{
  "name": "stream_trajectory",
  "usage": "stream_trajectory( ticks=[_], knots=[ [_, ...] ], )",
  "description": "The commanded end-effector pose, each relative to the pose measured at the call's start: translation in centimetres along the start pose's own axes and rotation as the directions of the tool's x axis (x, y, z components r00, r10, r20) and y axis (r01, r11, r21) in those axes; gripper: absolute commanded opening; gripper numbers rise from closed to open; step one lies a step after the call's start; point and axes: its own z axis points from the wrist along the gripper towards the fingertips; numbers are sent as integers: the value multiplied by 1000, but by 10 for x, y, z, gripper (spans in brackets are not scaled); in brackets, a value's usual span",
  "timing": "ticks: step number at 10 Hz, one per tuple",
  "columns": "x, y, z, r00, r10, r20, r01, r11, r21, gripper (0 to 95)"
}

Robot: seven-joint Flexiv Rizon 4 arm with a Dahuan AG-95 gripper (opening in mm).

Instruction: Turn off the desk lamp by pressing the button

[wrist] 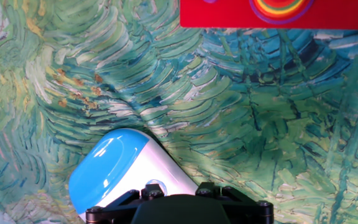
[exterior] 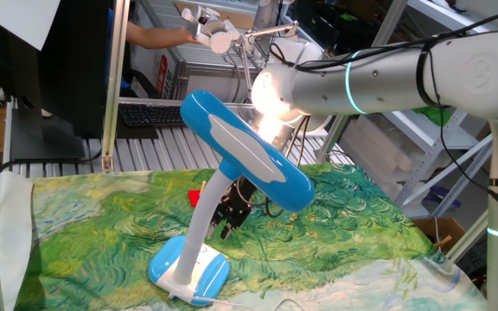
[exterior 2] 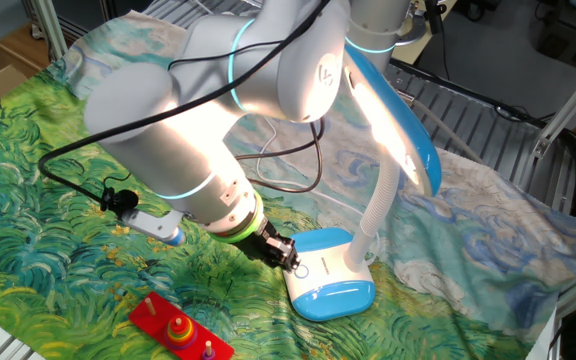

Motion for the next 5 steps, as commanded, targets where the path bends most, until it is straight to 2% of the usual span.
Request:
stream_trajectory(
  ticks=[1, 5],
  knots=[
    [1, 0, 0, 1000, 1, 3, -1, 1000, 0, 380],
    [1, 4, 2, 1000, 8, 3, -8, 1000, 1, 380]
  ],
)
